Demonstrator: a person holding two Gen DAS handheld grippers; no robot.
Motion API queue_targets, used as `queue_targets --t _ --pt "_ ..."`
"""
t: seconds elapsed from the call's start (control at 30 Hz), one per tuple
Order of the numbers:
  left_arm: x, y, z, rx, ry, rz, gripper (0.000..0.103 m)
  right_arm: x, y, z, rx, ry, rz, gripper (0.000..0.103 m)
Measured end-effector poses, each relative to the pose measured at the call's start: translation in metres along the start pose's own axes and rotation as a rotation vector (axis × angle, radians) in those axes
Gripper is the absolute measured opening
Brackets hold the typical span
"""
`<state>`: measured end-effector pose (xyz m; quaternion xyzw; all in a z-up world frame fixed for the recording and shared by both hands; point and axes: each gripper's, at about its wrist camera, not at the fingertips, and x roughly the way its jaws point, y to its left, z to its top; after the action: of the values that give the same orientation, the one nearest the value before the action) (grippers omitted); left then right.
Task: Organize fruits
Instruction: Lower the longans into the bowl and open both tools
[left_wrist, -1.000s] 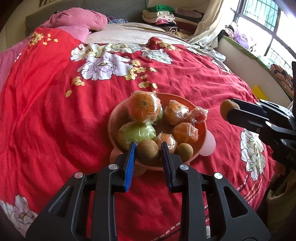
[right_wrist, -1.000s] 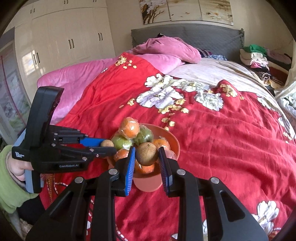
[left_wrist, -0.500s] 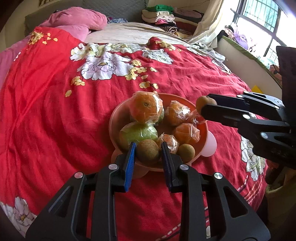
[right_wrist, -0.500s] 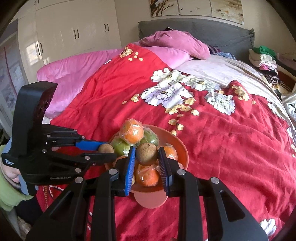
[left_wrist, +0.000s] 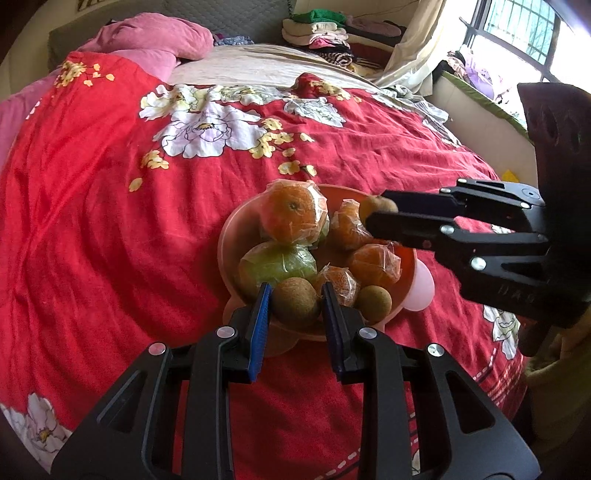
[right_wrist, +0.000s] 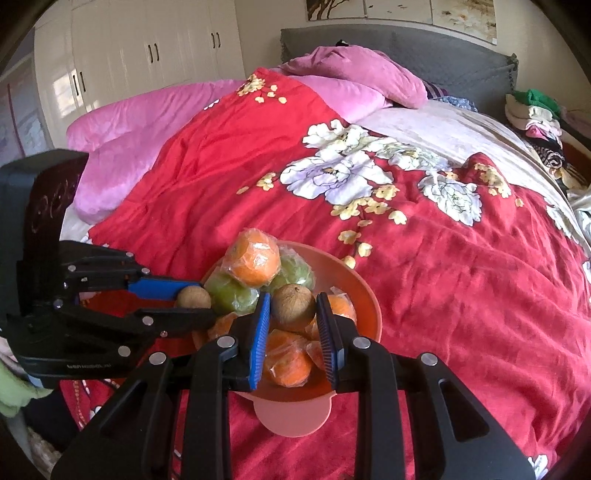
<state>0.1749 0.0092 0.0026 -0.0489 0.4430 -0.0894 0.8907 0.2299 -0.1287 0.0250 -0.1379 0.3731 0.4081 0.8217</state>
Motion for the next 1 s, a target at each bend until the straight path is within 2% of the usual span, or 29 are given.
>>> queue_targets --t 0.43,1.0 --pt "0.000 0.000 0.000 0.000 0.000 0.000 0.020 0.012 0.003 -0.003 -0.023 0.033 0.012 0.024" --pt "-0.001 -0.001 0.001 0.004 -0.003 -0.002 0.020 0.012 0.002 -0.006 -0.011 0.033 0.020 0.025"
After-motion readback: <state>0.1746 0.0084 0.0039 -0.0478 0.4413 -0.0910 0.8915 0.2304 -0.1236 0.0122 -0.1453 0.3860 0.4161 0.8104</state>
